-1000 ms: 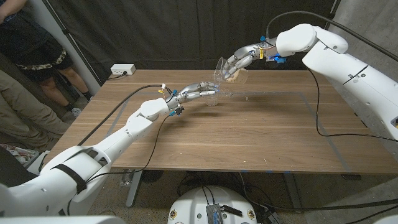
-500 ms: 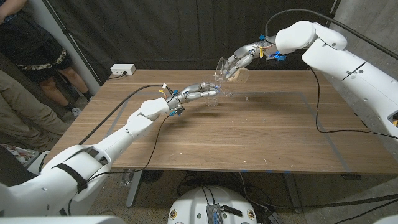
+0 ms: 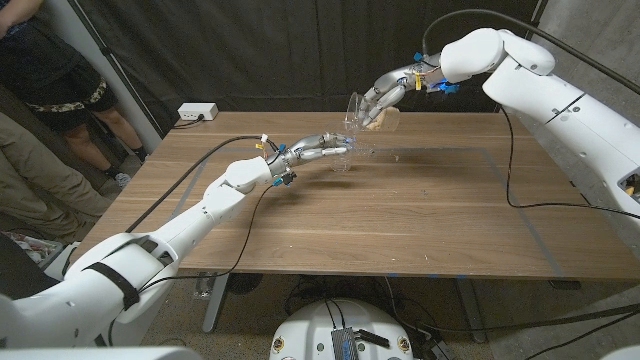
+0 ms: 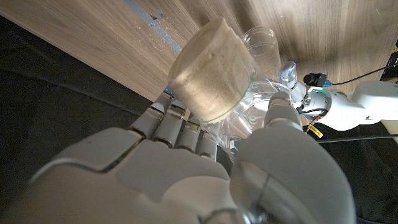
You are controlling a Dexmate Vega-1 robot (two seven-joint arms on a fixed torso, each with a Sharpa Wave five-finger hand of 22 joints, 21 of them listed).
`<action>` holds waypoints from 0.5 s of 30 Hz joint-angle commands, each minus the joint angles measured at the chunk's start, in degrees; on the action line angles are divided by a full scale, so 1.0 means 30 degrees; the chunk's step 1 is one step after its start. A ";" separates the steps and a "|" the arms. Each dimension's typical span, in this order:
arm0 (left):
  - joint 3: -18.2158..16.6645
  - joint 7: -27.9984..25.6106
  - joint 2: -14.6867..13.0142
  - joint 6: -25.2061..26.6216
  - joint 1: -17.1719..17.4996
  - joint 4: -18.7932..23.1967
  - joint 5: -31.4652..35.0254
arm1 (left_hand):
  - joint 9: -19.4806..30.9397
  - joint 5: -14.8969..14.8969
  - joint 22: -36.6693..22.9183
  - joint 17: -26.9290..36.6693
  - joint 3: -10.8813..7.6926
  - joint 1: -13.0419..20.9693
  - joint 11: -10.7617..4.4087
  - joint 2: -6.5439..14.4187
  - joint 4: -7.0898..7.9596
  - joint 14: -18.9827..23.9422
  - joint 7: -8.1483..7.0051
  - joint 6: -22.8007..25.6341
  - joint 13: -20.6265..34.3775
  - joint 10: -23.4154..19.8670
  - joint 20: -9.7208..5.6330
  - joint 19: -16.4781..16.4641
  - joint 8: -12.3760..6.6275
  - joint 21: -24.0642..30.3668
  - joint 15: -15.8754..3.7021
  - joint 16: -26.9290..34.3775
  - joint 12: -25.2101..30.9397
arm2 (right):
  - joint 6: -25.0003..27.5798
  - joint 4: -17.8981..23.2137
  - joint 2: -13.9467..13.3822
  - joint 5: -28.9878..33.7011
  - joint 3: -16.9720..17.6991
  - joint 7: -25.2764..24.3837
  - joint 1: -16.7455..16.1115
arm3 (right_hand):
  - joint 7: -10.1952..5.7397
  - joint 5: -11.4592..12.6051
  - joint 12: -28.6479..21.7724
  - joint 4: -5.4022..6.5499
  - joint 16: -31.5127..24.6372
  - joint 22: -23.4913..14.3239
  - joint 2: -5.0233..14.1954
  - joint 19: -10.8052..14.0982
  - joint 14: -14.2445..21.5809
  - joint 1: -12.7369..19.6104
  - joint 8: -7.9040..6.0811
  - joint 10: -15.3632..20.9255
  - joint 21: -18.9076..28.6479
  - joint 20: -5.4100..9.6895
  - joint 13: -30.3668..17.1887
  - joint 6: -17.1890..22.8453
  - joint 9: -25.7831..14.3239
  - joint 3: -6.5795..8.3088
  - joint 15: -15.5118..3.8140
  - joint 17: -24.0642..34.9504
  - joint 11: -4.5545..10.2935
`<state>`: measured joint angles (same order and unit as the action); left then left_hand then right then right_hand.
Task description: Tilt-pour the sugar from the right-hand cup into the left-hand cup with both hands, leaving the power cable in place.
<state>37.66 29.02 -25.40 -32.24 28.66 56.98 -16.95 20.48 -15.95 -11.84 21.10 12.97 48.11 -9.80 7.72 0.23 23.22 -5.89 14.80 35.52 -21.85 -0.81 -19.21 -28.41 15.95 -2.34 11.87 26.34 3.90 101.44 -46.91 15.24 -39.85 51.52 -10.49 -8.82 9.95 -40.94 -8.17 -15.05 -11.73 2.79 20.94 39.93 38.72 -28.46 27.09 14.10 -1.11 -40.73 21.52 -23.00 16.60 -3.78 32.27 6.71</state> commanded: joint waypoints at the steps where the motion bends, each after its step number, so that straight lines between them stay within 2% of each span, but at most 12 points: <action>1: -0.0017 0.0115 0.0072 -0.0527 -0.0184 -0.0641 0.0108 | -0.0016 0.0016 -0.0113 0.0037 0.0153 0.0202 0.0038 0.0029 -0.0016 0.0197 -0.0032 0.0186 0.0056 -0.0240 -0.0064 -0.0081 -0.0083 0.0107 -0.2578 -0.0019 0.0114 | -0.0306 -0.0019 0.0210 0.0847 -0.0168 0.0656 0.0360 | -0.0198 0.0124 -0.0044 0.0019 0.0044 -0.0035 0.0216 0.0079 0.0143 0.0126 -0.0191 0.0510 -0.0036 0.0099 -0.0089 0.0366 -0.0056 0.0110 -0.3200 0.0098 0.0554; 15: 0.0011 0.0282 0.0016 -0.0571 -0.0131 -0.0563 0.0037 | -0.0028 0.0034 -0.0114 0.0044 0.0186 0.0209 -0.0004 0.0034 0.0014 0.0200 -0.0061 0.0232 0.0046 -0.0227 -0.0084 -0.0072 -0.0109 0.0115 -0.2605 -0.0026 0.0127 | -0.0441 0.0157 0.0351 0.1521 -0.0288 0.1056 0.0560 | -0.0149 0.0126 -0.0016 0.0013 0.0083 -0.0034 0.0222 0.0088 0.0176 0.0140 -0.0216 0.0527 -0.0055 0.0109 -0.0093 0.0514 -0.0067 0.0136 -0.3201 0.0125 0.0548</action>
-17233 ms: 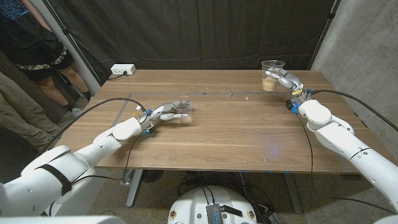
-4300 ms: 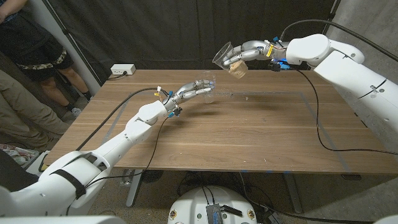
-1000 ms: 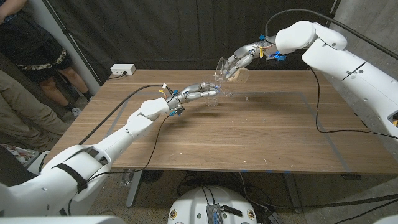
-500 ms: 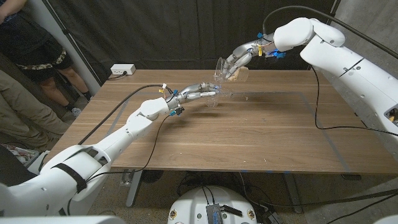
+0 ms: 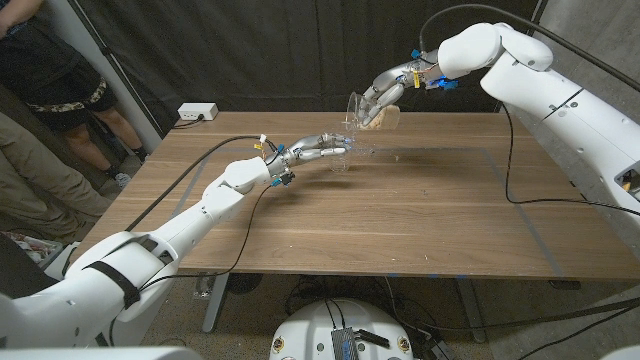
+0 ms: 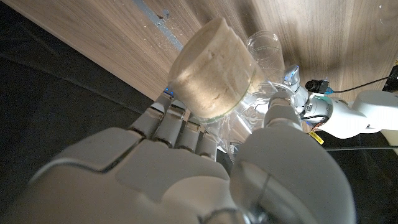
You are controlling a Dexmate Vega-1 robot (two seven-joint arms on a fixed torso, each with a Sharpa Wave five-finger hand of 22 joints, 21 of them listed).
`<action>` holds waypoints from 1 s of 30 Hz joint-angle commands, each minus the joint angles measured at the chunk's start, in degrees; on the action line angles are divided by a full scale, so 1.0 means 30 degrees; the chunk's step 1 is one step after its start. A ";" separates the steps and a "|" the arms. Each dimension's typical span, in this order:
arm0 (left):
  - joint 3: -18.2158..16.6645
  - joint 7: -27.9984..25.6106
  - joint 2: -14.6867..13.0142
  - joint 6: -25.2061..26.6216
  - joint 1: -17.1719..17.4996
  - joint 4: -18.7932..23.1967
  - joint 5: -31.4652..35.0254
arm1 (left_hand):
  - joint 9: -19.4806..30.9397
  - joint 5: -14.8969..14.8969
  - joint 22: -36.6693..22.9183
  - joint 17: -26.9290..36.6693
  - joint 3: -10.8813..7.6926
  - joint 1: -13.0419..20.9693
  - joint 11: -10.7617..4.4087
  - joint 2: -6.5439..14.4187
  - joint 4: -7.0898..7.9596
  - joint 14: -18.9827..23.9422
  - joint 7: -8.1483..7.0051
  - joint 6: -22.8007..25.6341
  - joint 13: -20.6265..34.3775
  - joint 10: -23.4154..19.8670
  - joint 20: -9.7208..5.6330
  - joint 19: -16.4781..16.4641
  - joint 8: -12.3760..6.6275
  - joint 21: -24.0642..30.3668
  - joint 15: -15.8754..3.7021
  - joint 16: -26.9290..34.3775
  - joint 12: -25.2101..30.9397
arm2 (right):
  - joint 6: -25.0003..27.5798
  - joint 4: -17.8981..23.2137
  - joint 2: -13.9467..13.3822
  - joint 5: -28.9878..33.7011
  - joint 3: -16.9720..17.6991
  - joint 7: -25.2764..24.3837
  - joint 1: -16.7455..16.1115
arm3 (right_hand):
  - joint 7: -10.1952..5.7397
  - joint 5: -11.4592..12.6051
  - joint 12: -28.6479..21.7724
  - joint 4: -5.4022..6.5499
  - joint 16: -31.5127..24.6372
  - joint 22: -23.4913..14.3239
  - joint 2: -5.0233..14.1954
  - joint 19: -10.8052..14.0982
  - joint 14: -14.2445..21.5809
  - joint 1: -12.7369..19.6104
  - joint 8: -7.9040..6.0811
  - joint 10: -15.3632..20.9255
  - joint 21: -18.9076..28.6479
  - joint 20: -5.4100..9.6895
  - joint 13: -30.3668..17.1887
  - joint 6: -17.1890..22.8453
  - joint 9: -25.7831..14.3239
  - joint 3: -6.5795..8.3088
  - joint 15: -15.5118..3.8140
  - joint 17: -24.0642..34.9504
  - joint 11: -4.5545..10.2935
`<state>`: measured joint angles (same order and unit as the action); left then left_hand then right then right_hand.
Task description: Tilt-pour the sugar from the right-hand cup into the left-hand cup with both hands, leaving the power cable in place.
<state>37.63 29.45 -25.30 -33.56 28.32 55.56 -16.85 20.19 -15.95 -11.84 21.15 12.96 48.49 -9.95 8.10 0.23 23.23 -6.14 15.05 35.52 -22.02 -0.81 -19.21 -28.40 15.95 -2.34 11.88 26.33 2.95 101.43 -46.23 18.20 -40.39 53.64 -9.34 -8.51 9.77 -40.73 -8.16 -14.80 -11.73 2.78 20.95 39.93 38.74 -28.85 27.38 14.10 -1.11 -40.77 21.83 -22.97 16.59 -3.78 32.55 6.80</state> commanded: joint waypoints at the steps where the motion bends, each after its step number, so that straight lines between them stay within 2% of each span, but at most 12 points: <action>1: 0.0027 0.0156 -0.0001 -0.0170 -0.0040 -0.0143 0.0006 | 0.0067 0.0034 -0.0114 0.0029 0.0189 0.0083 0.0041 -0.0093 0.0016 0.0202 0.0002 0.0142 0.0043 -0.0163 -0.0075 -0.0082 -0.0108 0.0120 -0.2603 -0.0025 0.0126 | -0.0140 0.0192 0.0120 0.0590 -0.0113 0.0352 0.0172 | -0.0259 0.0189 -0.0082 0.0008 0.0003 -0.0033 0.0224 0.0087 0.0176 0.0139 -0.0093 0.0449 -0.0056 0.0107 -0.0069 0.0430 -0.0080 0.0139 -0.3202 0.0035 0.0545; 13: 0.0109 0.0341 0.0268 -0.0482 -0.0241 -0.0598 0.0041 | 0.0054 0.0044 -0.0115 0.0034 0.0212 0.0102 0.0068 -0.0090 0.0033 0.0214 0.0013 0.0148 0.0048 -0.0172 -0.0087 -0.0055 -0.0115 0.0119 -0.2620 -0.0027 0.0153 | -0.0410 0.0546 0.0162 0.1165 -0.0177 0.0615 0.0159 | -0.0258 0.0197 -0.0060 0.0011 -0.0005 -0.0032 0.0235 0.0094 0.0263 0.0140 -0.0117 0.0553 -0.0075 0.0119 -0.0022 0.0575 -0.0091 0.0152 -0.3202 0.0086 0.0614; 30: 0.0184 0.0181 0.0295 -0.0261 -0.0192 -0.0277 0.0208 | 0.0043 0.0052 -0.0116 0.0044 0.0237 0.0145 0.0083 -0.0065 0.0060 0.0201 0.0031 0.0165 0.0033 -0.0179 -0.0118 -0.0036 -0.0137 0.0129 -0.2608 -0.0038 0.0180 | -0.1053 0.0641 -0.0066 0.1626 -0.0120 0.1014 0.0212 | -0.0298 0.0206 -0.0052 -0.0015 0.0035 -0.0033 0.0261 0.0081 0.0314 0.0206 -0.0087 0.0625 -0.0108 0.0178 -0.0046 0.0626 -0.0107 0.0208 -0.3212 0.0137 0.0621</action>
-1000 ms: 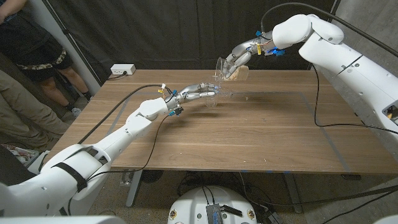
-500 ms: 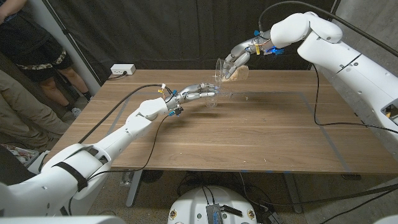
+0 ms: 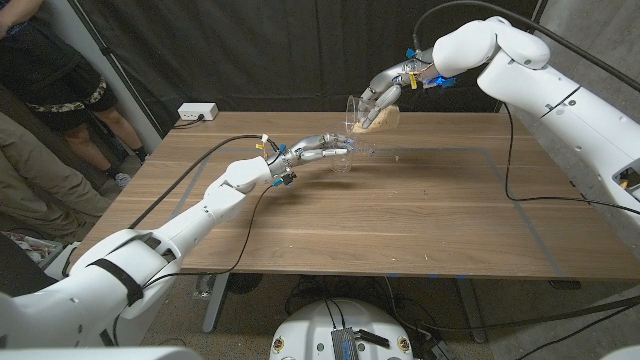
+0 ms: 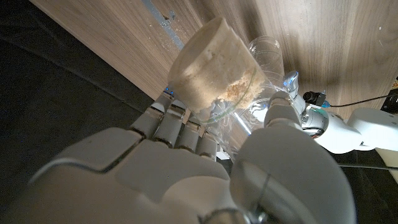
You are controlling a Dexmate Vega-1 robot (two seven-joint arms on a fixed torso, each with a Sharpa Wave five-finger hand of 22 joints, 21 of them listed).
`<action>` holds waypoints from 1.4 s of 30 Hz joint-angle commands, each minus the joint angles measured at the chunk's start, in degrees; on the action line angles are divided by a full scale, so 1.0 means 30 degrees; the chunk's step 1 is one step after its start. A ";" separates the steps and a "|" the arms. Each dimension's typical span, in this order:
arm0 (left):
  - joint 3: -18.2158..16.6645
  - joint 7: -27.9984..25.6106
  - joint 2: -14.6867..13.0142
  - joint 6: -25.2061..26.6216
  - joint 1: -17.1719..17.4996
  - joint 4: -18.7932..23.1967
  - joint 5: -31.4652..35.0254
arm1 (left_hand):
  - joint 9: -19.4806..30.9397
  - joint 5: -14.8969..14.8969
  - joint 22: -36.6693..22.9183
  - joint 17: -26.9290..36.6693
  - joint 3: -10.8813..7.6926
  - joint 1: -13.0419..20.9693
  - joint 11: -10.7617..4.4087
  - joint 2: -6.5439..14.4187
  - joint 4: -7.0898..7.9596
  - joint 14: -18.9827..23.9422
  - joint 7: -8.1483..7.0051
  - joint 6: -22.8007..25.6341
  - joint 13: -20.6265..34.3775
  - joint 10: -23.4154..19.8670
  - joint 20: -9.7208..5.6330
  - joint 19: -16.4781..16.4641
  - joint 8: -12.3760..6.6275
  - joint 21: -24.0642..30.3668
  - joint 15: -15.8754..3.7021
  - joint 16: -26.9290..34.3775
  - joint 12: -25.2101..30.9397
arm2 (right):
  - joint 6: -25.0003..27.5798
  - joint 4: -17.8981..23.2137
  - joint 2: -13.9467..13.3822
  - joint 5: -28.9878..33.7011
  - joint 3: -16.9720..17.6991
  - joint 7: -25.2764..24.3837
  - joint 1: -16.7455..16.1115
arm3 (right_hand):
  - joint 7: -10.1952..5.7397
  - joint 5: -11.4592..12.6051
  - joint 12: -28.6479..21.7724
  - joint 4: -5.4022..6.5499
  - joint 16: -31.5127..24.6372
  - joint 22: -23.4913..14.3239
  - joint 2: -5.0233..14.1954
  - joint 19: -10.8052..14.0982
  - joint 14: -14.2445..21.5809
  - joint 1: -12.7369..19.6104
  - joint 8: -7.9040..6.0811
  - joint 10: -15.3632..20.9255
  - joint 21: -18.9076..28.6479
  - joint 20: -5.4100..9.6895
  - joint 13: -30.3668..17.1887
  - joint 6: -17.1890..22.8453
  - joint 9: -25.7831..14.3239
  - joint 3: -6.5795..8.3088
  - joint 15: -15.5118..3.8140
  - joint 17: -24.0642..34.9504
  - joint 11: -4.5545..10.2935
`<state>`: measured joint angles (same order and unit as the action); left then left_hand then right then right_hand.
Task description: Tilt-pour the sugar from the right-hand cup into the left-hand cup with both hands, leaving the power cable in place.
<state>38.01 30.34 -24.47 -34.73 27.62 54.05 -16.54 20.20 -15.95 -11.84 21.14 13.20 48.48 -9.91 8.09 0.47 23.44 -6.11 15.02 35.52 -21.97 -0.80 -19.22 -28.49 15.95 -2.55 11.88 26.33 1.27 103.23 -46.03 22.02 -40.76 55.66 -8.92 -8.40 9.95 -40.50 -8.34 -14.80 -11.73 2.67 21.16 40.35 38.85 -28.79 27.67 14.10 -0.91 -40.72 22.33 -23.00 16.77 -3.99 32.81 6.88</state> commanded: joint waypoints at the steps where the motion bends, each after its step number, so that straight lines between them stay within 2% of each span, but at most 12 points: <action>1: 0.0065 -0.0137 0.0014 0.0144 0.0046 0.0246 0.0126 | 0.0035 0.0054 -0.0117 0.0047 0.0163 0.0150 0.0059 -0.0060 -0.0014 0.0133 0.0033 0.0177 0.0026 -0.0230 -0.0119 -0.0033 -0.0107 0.0130 -0.2546 -0.0037 0.0195 | -0.0554 0.0019 -0.0122 0.0377 -0.0015 0.0406 0.0107 | -0.0323 0.0147 -0.0122 0.0035 0.0037 -0.0032 0.0293 0.0022 0.0169 0.0181 -0.0105 0.0507 -0.0105 0.0119 -0.0068 0.0467 -0.0095 0.0152 -0.3145 0.0055 0.0588; 10: 0.0113 -0.0081 0.0093 0.0113 0.0022 0.0204 0.0100 | 0.0029 0.0061 -0.0117 0.0052 0.0187 0.0155 0.0020 -0.0065 0.0004 0.0143 0.0029 0.0197 0.0019 -0.0196 -0.0129 -0.0028 -0.0122 0.0136 -0.2581 -0.0036 0.0193 | -0.1347 -0.0179 0.0003 0.0924 -0.0398 0.1176 0.0554 | -0.0318 0.0146 -0.0109 0.0032 0.0061 -0.0033 0.0282 0.0023 0.0189 0.0188 -0.0119 0.0561 -0.0117 0.0114 -0.0054 0.0558 -0.0105 0.0163 -0.3137 0.0075 0.0664; 25: 0.0109 -0.0097 0.0272 -0.0171 -0.0080 -0.0154 0.0105 | 0.0030 0.0068 -0.0118 0.0058 0.0218 0.0180 0.0057 -0.0059 0.0032 0.0156 0.0020 0.0173 0.0016 -0.0198 -0.0124 -0.0040 -0.0132 0.0155 -0.2630 -0.0036 0.0219 | -0.1837 -0.0466 0.0162 0.1254 -0.0346 0.1567 0.0719 | -0.0343 0.0149 -0.0086 0.0037 0.0097 -0.0035 0.0292 0.0023 0.0225 0.0201 -0.0129 0.0575 -0.0139 0.0127 -0.0085 0.0683 -0.0123 0.0192 -0.3138 0.0120 0.0688; 34: 0.0147 -0.0022 0.0816 -0.1564 -0.0250 -0.1459 0.0137 | 0.0034 0.0057 -0.0124 0.0059 0.0159 0.0333 -0.0153 0.0045 0.0009 0.0414 -0.0100 0.0429 -0.0005 -0.0507 -0.0220 -0.0225 -0.0257 0.0245 -0.2783 0.0043 0.0353 | -0.1975 -0.0674 0.0344 0.1375 -0.0413 0.1799 0.0903 | -0.0321 0.0147 -0.0082 0.0055 0.0127 -0.0036 0.0303 0.0027 0.0239 0.0183 -0.0139 0.0657 -0.0149 0.0137 -0.0069 0.0765 -0.0135 0.0207 -0.3137 0.0137 0.0712; 42: 0.0138 0.0356 0.1412 -0.2718 -0.0457 -0.2746 -0.0061 | 0.0030 0.0056 -0.0129 0.0059 0.0106 0.0449 -0.0126 0.0118 -0.0012 0.0499 -0.0079 0.0550 -0.0019 -0.0531 -0.0263 -0.0316 -0.0320 0.0295 -0.2802 0.0053 0.0368 | -0.1989 -0.0746 0.0525 0.1551 -0.0544 0.2152 0.1158 | -0.0361 0.0146 -0.0094 0.0069 0.0151 -0.0036 0.0301 0.0029 0.0247 0.0160 -0.0135 0.0726 -0.0158 0.0135 -0.0081 0.0813 -0.0138 0.0212 -0.3138 0.0152 0.0779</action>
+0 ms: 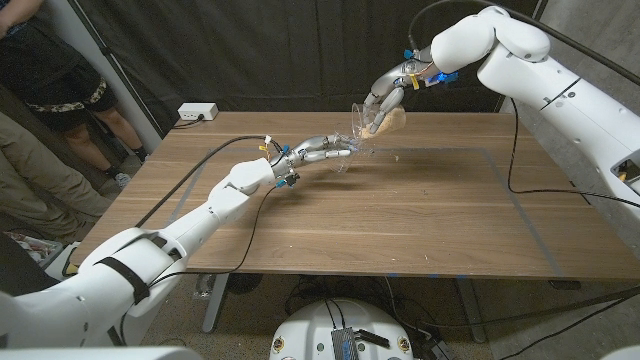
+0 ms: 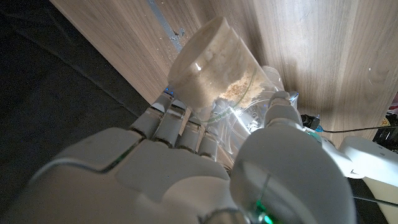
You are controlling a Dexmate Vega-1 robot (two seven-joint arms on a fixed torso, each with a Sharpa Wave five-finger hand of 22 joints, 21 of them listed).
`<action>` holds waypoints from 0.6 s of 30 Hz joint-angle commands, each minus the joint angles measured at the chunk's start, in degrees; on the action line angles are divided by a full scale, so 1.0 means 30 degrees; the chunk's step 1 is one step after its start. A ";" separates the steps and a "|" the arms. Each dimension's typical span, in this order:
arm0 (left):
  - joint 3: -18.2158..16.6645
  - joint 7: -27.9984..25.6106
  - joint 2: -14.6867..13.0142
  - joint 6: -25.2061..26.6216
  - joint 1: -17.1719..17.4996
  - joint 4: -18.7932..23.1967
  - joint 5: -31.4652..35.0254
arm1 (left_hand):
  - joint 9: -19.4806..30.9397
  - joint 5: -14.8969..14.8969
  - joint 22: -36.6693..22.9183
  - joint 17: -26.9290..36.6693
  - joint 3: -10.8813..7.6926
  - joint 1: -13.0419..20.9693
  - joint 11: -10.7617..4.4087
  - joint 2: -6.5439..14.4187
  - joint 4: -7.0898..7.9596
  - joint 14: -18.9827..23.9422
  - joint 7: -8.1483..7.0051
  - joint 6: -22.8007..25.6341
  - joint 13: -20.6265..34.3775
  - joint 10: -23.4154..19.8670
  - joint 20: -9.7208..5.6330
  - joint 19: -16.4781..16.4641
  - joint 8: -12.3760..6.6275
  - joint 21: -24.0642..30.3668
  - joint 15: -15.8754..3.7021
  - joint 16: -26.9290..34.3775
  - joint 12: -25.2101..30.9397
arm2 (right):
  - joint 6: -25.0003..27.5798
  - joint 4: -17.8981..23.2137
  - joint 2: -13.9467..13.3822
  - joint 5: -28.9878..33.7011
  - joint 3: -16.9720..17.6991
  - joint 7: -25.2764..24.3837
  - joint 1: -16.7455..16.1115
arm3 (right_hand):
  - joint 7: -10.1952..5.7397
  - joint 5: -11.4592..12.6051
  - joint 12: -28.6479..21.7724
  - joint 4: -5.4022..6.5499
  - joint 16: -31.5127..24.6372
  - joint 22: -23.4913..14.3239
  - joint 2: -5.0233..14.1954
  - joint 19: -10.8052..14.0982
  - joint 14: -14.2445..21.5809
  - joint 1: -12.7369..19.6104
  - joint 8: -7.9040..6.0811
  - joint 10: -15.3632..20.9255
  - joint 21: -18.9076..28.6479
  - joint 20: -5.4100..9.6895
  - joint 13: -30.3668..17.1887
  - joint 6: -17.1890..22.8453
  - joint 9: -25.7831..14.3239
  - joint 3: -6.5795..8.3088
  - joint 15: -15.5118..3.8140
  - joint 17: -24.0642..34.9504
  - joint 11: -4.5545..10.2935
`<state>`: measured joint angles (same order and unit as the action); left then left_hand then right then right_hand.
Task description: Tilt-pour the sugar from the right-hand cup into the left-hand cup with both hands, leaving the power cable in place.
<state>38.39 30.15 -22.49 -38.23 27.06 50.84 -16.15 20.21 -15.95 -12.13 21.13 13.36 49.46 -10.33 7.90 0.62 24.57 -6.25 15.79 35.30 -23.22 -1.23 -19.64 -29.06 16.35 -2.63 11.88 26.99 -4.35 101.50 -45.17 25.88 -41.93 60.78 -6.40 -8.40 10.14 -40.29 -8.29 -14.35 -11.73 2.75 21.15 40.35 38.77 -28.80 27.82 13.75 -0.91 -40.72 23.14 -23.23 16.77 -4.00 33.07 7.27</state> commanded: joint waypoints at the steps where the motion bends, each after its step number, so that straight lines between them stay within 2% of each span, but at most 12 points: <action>1: 0.0005 0.0466 0.0791 -0.1642 -0.0297 -0.1777 -0.0208 | 0.0029 0.0055 -0.0033 0.0065 0.0040 0.0145 0.0006 0.0200 -0.0069 0.0164 -0.0030 0.0292 0.0058 -0.0112 -0.0133 -0.0219 -0.0137 0.0180 -0.2806 0.0066 0.0148 | -0.0117 -0.0171 0.0245 0.0269 -0.0147 0.0455 0.0314 | -0.0350 0.0082 -0.0164 0.0056 0.0005 -0.0036 0.0273 0.0032 0.0249 0.0180 -0.0135 0.0683 -0.0042 0.0136 -0.0080 0.0553 -0.0065 0.0211 -0.3133 0.0065 0.0637; 7: -0.0103 0.0676 0.1366 -0.2476 -0.0439 -0.2928 -0.0405 | 0.0042 0.0054 -0.0035 0.0063 0.0000 0.0245 -0.0024 0.0232 -0.0097 0.0195 -0.0076 0.0358 0.0033 -0.0214 -0.0167 -0.0256 -0.0188 0.0204 -0.2805 0.0057 0.0181 | -0.0142 -0.0207 0.0353 0.0399 -0.0270 0.0743 0.0484 | -0.0362 0.0082 -0.0147 0.0062 0.0015 -0.0037 0.0279 0.0040 0.0272 0.0168 -0.0118 0.0699 -0.0047 0.0145 -0.0074 0.0589 -0.0053 0.0219 -0.3137 0.0084 0.0591; 18: -0.0356 0.0744 0.1965 -0.3222 -0.0569 -0.4128 -0.0470 | 0.0069 0.0067 -0.0041 0.0069 -0.0054 0.0374 0.0024 0.0271 -0.0116 0.0233 -0.0086 0.0341 0.0000 -0.0248 -0.0226 -0.0369 -0.0232 0.0269 -0.2790 0.0038 0.0191 | -0.0395 -0.0291 0.0404 0.0561 -0.0375 0.1090 0.0724 | -0.0321 0.0078 -0.0162 0.0072 0.0044 -0.0039 0.0288 0.0058 0.0279 0.0149 -0.0112 0.0733 -0.0053 0.0153 -0.0127 0.0657 -0.0057 0.0234 -0.3143 0.0110 0.0542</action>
<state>38.07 31.98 -18.80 -45.33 25.92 43.00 -17.23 20.23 -15.94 -12.12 21.13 13.17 50.14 -10.32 8.57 0.44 24.67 -6.33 16.28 35.29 -23.21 -1.84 -20.26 -29.50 16.80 -2.56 11.88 27.35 -4.74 100.94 -44.26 26.95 -42.63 62.83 -5.00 -8.29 9.91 -40.51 -8.29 -14.35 -11.73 2.76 21.15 40.55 38.76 -28.68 28.08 13.76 -0.91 -40.76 23.66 -23.27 16.77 -3.79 33.06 7.49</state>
